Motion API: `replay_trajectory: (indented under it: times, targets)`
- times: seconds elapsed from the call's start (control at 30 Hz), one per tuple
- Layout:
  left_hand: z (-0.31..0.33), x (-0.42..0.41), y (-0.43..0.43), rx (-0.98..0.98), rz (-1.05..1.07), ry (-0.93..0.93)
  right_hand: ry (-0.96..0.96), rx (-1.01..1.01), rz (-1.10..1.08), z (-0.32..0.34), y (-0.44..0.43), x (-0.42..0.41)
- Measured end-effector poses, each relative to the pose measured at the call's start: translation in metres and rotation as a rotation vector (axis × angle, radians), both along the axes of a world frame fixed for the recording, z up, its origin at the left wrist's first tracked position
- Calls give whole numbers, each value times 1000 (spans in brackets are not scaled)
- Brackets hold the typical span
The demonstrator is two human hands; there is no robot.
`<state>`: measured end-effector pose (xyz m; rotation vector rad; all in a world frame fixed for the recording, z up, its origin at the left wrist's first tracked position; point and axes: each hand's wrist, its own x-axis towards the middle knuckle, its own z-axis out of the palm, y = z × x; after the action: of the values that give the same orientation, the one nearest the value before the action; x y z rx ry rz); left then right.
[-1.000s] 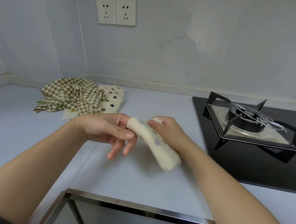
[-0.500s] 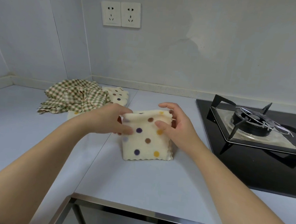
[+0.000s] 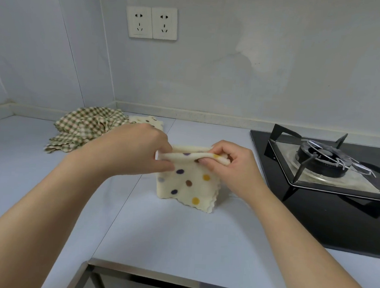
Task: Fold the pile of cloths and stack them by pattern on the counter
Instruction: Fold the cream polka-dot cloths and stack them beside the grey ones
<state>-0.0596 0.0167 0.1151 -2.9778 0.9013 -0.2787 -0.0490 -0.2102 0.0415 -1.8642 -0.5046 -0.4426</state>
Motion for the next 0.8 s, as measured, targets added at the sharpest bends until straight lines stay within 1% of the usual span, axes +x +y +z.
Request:
replay_trajectory:
  times: [0.1, 0.2, 0.3, 0.43, 0.53, 0.63, 0.7, 0.77, 0.8]
  targets:
    - [2, -2, -3, 49, -8, -138, -36, 65, -29, 2, 1, -2]
    - [2, -4, -5, 8, -59, -197, -15, 167, -70, 8, 1, -4]
    - [-1, 0, -3, -53, -102, -175, 11, 204, -95, 11, -2, -3]
    - [-9, 8, -1, -214, -135, -81, 43, 208, -108, 9, -5, -1]
    - [-12, 10, -3, -242, -115, -53, 90, 232, -100, 10, -9, 3]
    - [-10, 17, -5, -140, -55, -59, 179, 241, -18, 9, -18, 9]
    - [-3, 31, -8, 34, -18, -47, 244, 191, 21, 15, -23, 13]
    - [11, 49, -20, 230, -37, -58, 312, 166, 59, 31, -31, 21]
    - [17, 56, -25, 297, -56, -54, 346, 165, 80, 40, -34, 24]
